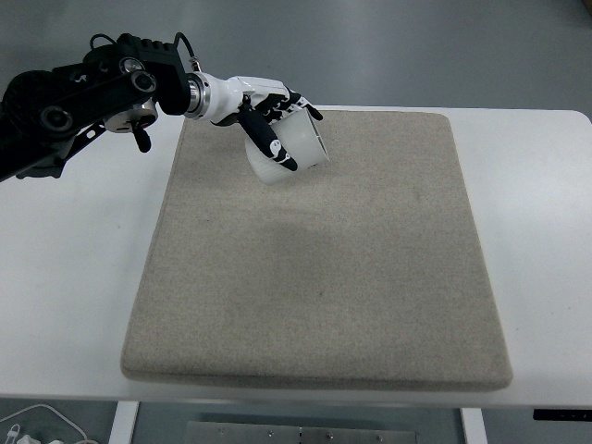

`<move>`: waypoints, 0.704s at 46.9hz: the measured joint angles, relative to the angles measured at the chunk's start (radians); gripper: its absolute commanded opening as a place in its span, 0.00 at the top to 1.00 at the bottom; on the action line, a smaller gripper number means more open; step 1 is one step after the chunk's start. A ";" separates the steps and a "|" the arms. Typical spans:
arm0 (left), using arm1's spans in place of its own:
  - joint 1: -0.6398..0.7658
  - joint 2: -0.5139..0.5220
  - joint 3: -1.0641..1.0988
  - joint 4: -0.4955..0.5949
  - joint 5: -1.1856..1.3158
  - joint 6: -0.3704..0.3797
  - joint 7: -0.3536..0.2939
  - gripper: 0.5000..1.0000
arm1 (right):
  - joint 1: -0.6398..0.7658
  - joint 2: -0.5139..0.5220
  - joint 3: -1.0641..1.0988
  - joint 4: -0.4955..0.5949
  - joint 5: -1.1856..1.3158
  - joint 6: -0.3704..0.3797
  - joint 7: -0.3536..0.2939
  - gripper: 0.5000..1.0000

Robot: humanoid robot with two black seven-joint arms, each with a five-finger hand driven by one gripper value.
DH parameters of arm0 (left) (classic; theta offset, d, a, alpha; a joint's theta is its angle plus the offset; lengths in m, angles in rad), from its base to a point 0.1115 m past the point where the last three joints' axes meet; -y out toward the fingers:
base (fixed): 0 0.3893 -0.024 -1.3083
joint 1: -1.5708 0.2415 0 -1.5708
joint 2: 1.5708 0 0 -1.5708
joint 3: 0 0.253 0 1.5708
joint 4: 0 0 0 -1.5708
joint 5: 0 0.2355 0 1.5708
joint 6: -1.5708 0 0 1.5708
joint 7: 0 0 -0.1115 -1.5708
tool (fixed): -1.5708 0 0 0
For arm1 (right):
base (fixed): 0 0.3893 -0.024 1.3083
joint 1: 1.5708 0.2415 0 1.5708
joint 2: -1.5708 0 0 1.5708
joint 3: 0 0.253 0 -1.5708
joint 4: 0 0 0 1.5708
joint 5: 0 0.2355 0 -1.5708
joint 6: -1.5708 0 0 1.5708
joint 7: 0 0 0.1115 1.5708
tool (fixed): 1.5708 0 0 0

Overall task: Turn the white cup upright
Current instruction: 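Lift the cup with the left hand and rotate it opening-up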

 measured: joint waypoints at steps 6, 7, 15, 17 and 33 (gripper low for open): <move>0.026 0.016 -0.067 0.037 -0.055 -0.031 -0.032 0.96 | 0.000 0.000 0.000 0.000 0.000 0.000 0.000 0.14; 0.031 0.017 -0.080 0.043 -0.056 -0.036 -0.038 0.97 | 0.000 0.000 0.000 0.000 0.000 0.000 0.000 0.14; 0.096 0.016 -0.199 0.097 -0.063 -0.066 -0.092 1.00 | 0.000 0.000 0.000 -0.001 0.000 0.000 0.001 0.14; 0.112 0.014 -0.221 0.111 -0.065 -0.075 -0.110 1.00 | 0.000 0.000 0.000 -0.001 0.000 0.000 0.001 0.14; 0.260 0.007 -0.312 0.131 -0.101 -0.091 -0.317 1.00 | 0.000 0.000 0.000 0.000 0.000 0.000 0.000 0.14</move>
